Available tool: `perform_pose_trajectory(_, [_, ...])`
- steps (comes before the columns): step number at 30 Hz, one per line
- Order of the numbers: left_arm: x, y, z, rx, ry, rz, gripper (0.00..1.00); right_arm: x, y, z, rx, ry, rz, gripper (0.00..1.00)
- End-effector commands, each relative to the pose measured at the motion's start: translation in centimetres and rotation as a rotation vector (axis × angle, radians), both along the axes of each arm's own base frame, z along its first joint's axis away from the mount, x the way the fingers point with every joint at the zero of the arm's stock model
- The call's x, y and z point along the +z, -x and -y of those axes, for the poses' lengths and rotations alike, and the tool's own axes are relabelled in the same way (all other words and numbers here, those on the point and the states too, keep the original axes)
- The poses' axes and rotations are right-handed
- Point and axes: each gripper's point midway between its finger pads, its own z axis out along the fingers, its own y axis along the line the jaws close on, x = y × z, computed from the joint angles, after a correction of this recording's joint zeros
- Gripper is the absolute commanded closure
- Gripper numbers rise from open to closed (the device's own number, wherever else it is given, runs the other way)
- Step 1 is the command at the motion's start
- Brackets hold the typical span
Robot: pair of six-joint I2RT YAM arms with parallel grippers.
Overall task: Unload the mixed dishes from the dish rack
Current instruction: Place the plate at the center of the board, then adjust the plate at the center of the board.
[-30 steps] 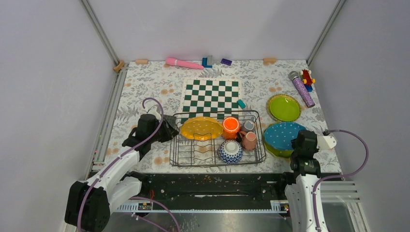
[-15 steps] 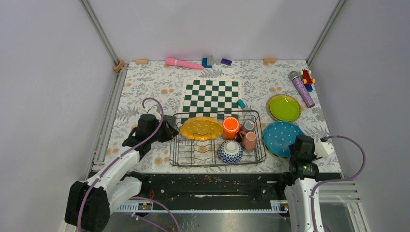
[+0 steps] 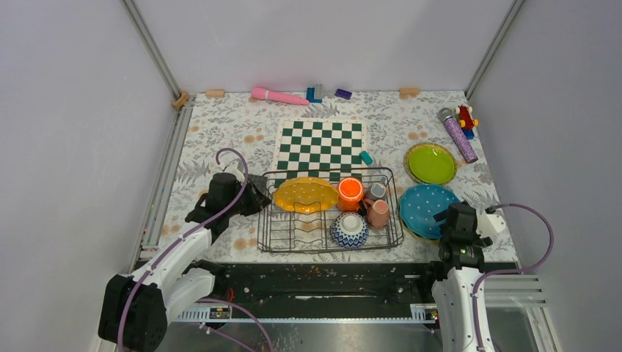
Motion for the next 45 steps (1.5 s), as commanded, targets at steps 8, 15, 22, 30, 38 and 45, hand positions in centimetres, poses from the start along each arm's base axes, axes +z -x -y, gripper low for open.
perform_pose_trajectory(8, [-0.5,0.5,0.5,-0.023,0.022,-0.030,0.79,3.9,-2.5,-1.2,0.107,-0.018,0.078,0.00])
perform_pose_trajectory(15, [-0.6,0.5,0.5,-0.021,0.020,-0.034,0.79,2.2,-3.4,-1.5,0.133,-0.039,0.049,0.00])
perform_pose_trajectory(22, [-0.6,0.5,0.4,-0.019,0.019,-0.033,0.79,0.7,-5.7,-2.7,0.203,-0.080,0.099,0.02])
perform_pose_trajectory(30, [-0.6,0.6,0.4,-0.018,0.016,-0.034,0.79,0.5,-5.1,-2.1,0.147,-0.086,0.060,0.02])
perform_pose_trajectory(38, [-0.5,0.5,0.3,-0.017,0.014,-0.030,0.79,6.8,-3.3,-0.1,0.097,0.055,0.137,0.02])
perform_pose_trajectory(45, [-0.4,0.5,0.3,-0.013,0.014,-0.027,0.79,14.5,-4.1,-1.9,0.304,0.152,0.287,0.02])
